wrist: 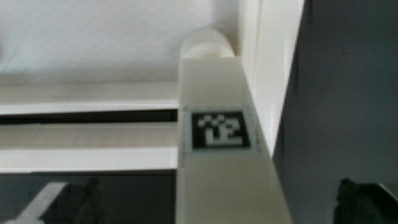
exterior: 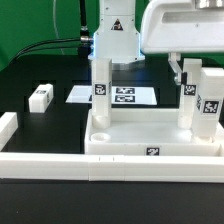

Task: Assemble desk

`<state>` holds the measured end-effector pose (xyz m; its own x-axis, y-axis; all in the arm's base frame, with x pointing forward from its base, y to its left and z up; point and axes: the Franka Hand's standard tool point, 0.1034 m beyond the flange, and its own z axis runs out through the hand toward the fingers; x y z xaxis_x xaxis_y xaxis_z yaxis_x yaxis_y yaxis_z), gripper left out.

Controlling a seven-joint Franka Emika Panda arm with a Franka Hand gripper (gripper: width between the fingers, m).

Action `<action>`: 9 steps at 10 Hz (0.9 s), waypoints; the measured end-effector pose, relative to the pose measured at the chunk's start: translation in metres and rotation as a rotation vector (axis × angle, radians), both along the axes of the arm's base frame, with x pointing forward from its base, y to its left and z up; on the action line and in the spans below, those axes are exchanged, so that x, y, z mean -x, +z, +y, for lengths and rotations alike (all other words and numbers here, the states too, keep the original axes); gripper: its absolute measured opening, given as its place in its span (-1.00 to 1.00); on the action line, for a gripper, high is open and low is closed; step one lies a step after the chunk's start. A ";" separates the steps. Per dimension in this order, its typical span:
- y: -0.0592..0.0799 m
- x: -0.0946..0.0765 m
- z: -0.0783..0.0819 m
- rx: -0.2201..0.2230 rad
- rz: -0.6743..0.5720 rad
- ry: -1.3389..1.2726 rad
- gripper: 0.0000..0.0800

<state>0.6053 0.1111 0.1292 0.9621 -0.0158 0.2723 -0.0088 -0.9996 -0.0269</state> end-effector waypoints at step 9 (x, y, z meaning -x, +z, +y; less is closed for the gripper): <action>0.013 -0.005 -0.010 0.004 0.070 -0.006 0.62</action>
Offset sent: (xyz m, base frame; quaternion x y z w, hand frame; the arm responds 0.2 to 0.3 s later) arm 0.0000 0.0000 0.0000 0.0000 0.0000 0.0000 1.0000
